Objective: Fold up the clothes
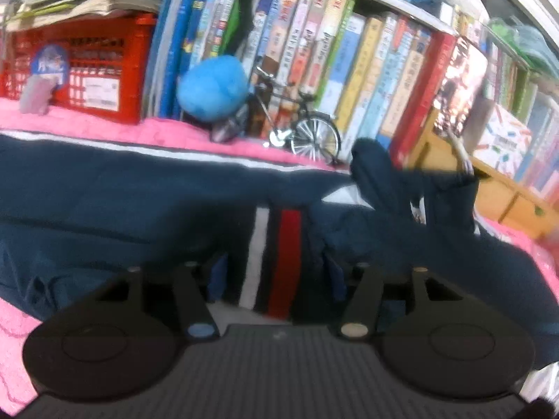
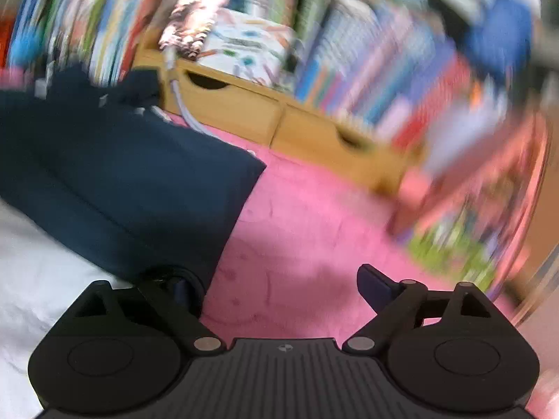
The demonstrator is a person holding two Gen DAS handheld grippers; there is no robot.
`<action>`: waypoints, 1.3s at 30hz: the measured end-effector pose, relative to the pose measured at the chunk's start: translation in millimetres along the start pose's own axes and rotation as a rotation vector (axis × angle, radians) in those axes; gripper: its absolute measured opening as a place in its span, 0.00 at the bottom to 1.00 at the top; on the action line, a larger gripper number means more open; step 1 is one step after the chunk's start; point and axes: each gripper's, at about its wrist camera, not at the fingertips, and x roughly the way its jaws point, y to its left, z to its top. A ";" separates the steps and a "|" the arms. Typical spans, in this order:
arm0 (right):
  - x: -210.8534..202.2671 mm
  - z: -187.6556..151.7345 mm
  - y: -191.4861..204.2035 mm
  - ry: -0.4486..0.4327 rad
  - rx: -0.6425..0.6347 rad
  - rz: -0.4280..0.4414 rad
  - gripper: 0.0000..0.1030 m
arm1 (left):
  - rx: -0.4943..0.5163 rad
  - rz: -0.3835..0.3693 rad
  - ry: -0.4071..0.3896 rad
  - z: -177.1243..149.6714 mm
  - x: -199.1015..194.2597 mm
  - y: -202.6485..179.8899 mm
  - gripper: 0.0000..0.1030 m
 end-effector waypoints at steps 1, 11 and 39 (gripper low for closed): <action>0.2 -0.7 -5.2 0.001 0.014 0.018 0.89 | 0.010 0.007 0.002 -0.4 0.2 -1.9 0.55; -41.2 12.0 34.7 -0.104 -0.207 -0.002 0.89 | 0.054 -0.002 0.018 -1.9 4.0 -10.1 0.68; -22.8 84.3 119.3 -0.053 0.137 0.375 0.73 | 0.089 -0.008 0.028 -5.7 7.1 -14.9 0.77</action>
